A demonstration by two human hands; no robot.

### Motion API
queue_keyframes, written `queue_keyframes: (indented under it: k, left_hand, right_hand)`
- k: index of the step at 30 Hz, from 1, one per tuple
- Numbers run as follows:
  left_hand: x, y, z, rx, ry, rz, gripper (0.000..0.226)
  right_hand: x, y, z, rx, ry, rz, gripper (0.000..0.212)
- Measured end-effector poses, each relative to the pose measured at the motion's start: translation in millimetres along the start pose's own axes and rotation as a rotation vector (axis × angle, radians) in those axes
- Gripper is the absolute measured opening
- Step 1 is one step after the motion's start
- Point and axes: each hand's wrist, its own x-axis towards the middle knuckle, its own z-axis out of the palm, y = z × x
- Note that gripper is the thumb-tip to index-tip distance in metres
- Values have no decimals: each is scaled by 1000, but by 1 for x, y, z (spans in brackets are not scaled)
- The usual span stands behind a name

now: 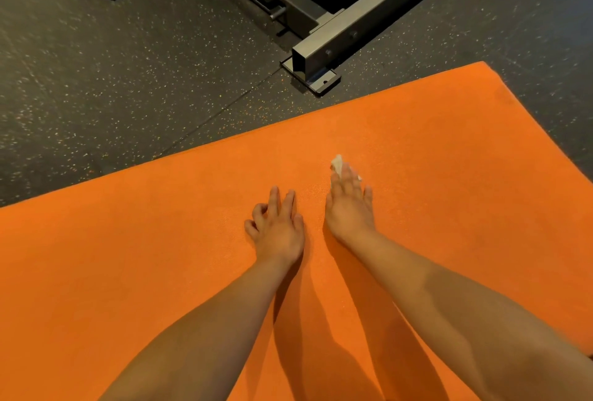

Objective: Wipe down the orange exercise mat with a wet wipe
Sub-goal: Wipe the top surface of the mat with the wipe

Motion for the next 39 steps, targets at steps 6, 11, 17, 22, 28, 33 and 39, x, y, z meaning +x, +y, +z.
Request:
queue_keyframes:
  k: [6,11,17,22,28,33,39]
  left_hand:
    - [24,6,-6,-31,14,20,54]
    - [27,1,0,-18,-6,22,54]
    - [35,10,-3,-82,88,-6,49]
    - [58,16,-10,-4,71,35,54]
    - [87,39,-30,-15,146,26,45]
    - [111,34,-28,-23,8,-16,56]
    - [118,36,-25,-16,-36,-30,58]
  right_hand:
    - [2,-16,2,-46,-102,-356,56]
    - [31,17,-15,25,-3,82,57]
    - [25,-25,-1,2,-83,-262,61]
    - [51,8,-20,-65,-67,-165,56]
    - [63,-18,-20,18,-68,-174,66]
    - [86,-1,-26,-37,-18,-194,65]
    - [107,-23,-30,60,14,-119,71]
